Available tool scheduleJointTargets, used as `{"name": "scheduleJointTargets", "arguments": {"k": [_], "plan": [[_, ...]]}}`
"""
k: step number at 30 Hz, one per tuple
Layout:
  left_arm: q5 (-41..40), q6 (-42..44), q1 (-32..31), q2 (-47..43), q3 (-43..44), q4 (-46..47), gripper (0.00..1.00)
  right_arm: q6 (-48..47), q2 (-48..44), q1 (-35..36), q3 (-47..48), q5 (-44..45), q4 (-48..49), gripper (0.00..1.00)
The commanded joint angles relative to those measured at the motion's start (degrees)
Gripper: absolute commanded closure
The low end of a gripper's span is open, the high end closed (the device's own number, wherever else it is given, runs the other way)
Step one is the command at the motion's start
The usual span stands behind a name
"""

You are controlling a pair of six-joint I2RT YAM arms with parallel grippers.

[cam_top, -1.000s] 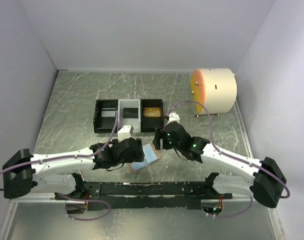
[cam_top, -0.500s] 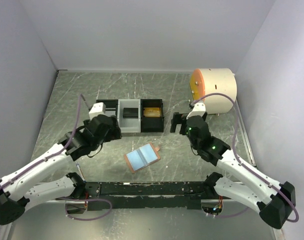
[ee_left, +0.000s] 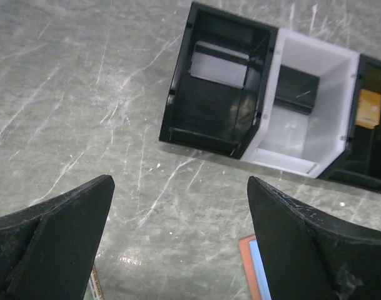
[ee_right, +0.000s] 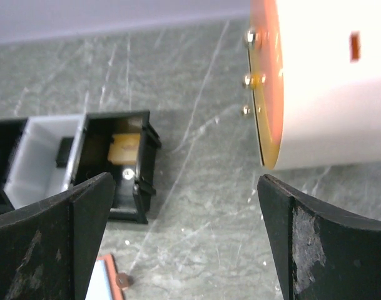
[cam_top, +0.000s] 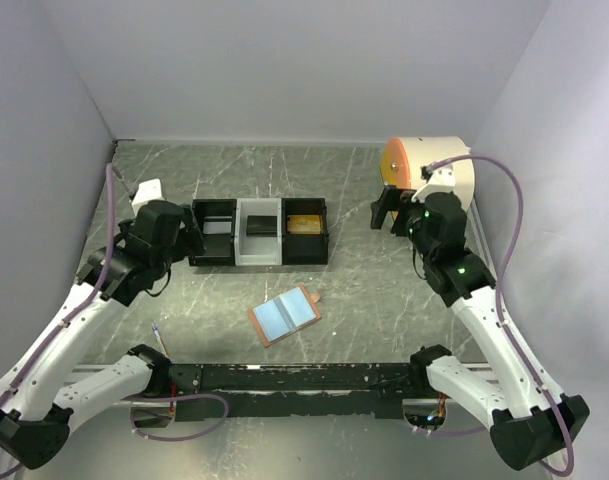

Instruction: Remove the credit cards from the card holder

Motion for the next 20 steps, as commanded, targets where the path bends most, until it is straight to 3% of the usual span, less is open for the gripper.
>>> {"name": "scheduleJointTargets", "arguments": {"k": [1,9,12,16,20], "plan": [[3.1,-0.8,0.9,-0.1,8.0,-5.9,0.0,-1.6,-0.1,0.0,8.7,2.4,-6.2,0.0],[2.7,-1.3,0.9,-3.0,16.0,-9.8,0.0,0.8,-0.1,0.1,16.8,9.1,-10.3,0.0],[2.9,-1.4,0.9,-3.5,17.1,-10.4,0.0,0.2,-1.4,0.1,17.5,7.0,-9.0,0.0],[3.1,-2.2,0.9,-2.9,18.6,-11.7,0.0,-3.8,-0.8,0.0,18.6,-2.1,-8.1,0.0],[3.3,-1.7,0.9,-3.2,18.3,-10.7,0.0,-3.7,0.5,0.0,18.2,-3.5,-8.2,0.0]]}}
